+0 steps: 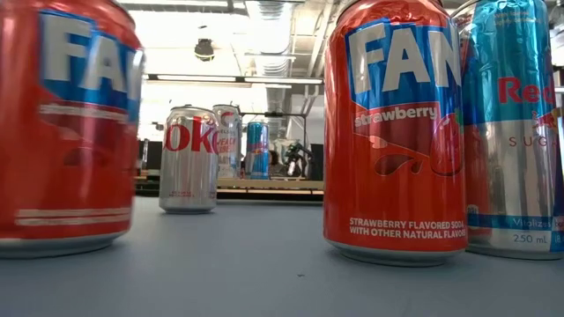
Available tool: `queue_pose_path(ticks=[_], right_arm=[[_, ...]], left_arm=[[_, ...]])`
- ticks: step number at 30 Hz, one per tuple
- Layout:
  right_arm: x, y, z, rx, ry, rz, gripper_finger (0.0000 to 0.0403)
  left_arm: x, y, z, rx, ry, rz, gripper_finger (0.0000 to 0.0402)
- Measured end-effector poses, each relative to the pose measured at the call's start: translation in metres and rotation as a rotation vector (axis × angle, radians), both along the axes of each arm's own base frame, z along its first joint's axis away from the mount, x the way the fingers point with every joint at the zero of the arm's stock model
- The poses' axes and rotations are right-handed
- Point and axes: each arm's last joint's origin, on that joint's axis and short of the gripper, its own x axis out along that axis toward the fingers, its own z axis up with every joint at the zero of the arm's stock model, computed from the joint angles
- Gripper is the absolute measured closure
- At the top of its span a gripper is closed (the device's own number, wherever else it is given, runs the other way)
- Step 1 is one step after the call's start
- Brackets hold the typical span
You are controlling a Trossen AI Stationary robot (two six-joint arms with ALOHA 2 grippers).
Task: Place canned beverage on shelf
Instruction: Put the left blue soda can aligned with the other blue soda can on the shelf
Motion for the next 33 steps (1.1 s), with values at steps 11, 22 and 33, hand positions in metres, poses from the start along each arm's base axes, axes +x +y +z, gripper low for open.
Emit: queue_pose_path(ticks=[11,22,33], right_arm=[[-0.001,0.000,-0.001,-0.015,0.014,0.015,0.0127],[-0.002,-0.001,-0.002,-0.022,0.032,0.015,0.0127],[-0.001,-0.008,-0.001,-0.155,0.014,-0.006,0.0127]], left_arm=[[-0.015,0.036,0.039,-0.034,-0.070,0.026,0.0167],[-0.004,0.112,0.088,0.118,-0.177,0.031,0.0168],[0.013,0.199,0.139,0.339,-0.272,0.027,0.0168]])
